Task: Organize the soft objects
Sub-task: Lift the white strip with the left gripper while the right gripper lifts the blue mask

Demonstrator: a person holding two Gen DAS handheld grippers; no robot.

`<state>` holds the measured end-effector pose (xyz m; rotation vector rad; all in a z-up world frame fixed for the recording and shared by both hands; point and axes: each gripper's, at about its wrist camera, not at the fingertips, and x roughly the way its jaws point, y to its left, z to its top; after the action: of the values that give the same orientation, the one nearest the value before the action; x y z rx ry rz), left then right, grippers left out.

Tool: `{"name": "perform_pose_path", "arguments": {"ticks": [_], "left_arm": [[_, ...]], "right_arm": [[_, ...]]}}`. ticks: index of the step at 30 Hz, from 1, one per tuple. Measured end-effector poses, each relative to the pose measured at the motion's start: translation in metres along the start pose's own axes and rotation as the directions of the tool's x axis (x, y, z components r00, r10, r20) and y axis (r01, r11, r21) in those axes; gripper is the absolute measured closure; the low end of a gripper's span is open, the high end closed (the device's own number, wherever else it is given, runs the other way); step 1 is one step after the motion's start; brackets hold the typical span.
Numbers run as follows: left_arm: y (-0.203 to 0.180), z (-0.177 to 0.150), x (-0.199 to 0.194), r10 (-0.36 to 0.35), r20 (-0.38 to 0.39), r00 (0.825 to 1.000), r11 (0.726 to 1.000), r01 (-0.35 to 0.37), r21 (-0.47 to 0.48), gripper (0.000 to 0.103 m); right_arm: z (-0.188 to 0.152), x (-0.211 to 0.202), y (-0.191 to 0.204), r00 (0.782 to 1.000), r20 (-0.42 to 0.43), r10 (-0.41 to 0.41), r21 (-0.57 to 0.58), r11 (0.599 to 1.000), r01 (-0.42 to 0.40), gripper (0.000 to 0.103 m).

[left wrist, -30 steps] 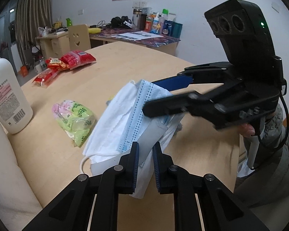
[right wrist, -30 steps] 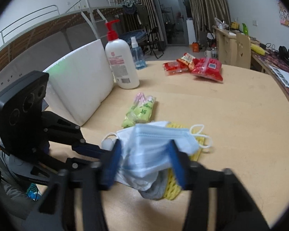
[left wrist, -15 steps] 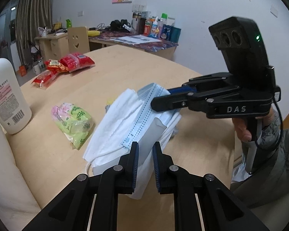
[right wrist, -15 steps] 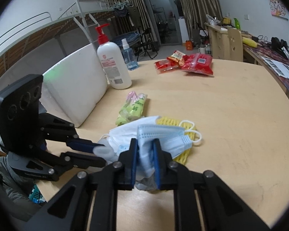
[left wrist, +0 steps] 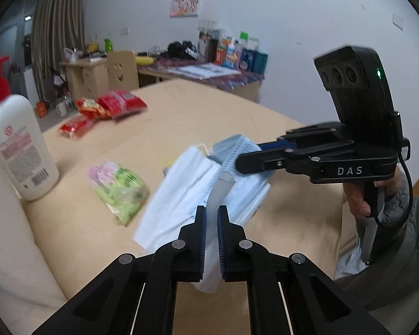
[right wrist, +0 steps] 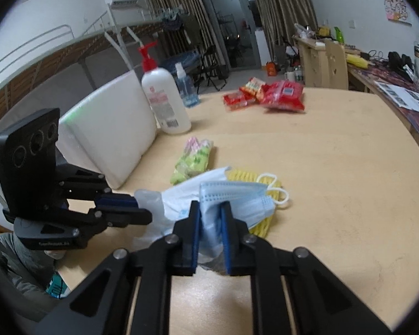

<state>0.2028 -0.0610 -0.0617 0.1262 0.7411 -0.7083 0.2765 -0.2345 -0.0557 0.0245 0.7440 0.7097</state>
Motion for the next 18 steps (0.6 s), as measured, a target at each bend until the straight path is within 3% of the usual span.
{"name": "perform_pose_path", "arguments": {"ticks": [11, 18], "left_arm": [[-0.013, 0.007, -0.028, 0.088, 0.074, 0.993, 0.996, -0.089, 0.007, 0.095], [-0.011, 0.006, -0.048, 0.165, 0.094, 0.982, 0.985, -0.160, -0.060, 0.095]], "right_arm": [[0.008, -0.039, 0.013, 0.995, 0.100, -0.030, -0.009, 0.999, 0.031, 0.088], [0.010, -0.057, 0.012, 0.985, 0.159, -0.070, 0.018, 0.998, 0.068, 0.088]]}}
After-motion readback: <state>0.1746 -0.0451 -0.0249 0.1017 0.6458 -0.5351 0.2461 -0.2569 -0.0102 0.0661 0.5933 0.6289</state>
